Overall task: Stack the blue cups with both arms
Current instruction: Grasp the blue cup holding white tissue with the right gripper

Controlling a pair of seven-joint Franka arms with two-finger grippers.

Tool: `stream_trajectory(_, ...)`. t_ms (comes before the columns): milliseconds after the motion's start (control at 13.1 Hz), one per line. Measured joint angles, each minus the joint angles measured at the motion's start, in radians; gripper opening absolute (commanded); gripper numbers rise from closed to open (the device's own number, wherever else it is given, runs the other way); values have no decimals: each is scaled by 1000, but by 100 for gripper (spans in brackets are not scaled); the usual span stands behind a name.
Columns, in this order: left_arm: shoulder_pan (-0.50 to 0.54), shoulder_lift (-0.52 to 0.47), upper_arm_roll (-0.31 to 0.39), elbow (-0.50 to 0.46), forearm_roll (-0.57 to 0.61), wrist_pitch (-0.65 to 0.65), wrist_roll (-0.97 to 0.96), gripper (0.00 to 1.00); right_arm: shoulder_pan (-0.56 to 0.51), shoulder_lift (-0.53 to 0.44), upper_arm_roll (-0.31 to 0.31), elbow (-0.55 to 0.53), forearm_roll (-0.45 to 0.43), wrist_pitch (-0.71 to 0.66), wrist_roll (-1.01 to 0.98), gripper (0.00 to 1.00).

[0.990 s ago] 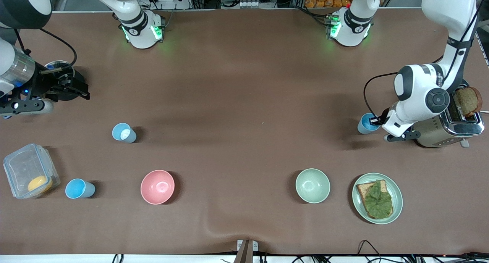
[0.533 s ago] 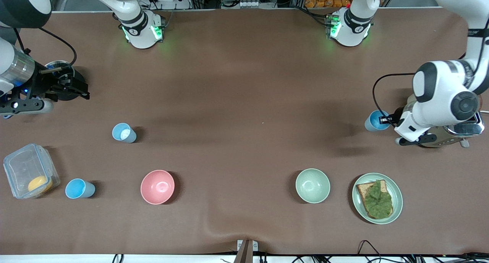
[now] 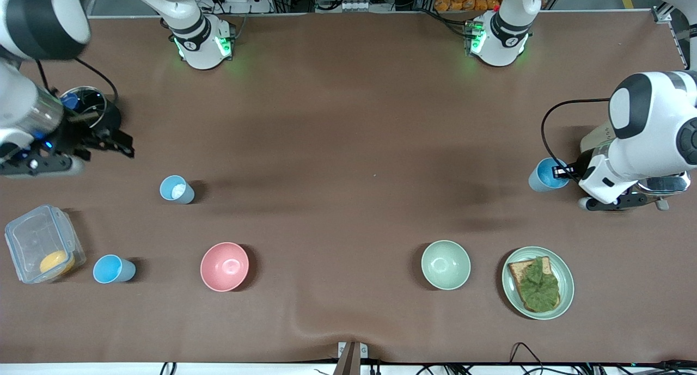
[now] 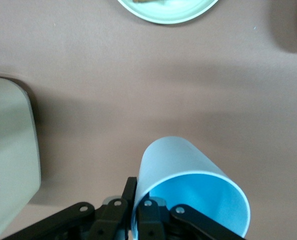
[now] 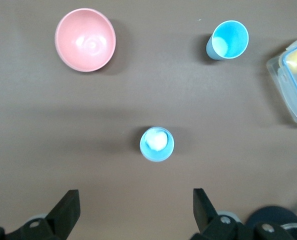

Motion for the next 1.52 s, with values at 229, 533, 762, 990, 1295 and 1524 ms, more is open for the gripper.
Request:
stream_trajectory(229,0,-14,-64,22,0,-13,-55,0,-31,73,-3,-115,0,161,-2,100)
stream_trajectory(533,-6,-50,-162,110,0,-101,-124,0,-79,211,-7,-131,-2,292,-89,100)
stream_trajectory(762,-5,-61,-194,229,0,-233,-145,0,-117,270,-10,-191,-2,427,-152,100)
stream_trajectory(990,-6,-71,-228,282,0,-277,-162,0,-117,272,-5,-252,-2,477,-155,100)
stream_trajectory(1295,4,-76,-230,290,0,-288,-164,0,-117,270,-5,-351,-2,581,-155,100)
stream_trajectory(1524,5,-76,-229,290,0,-288,-164,0,-117,270,-5,-378,-2,597,-155,100)
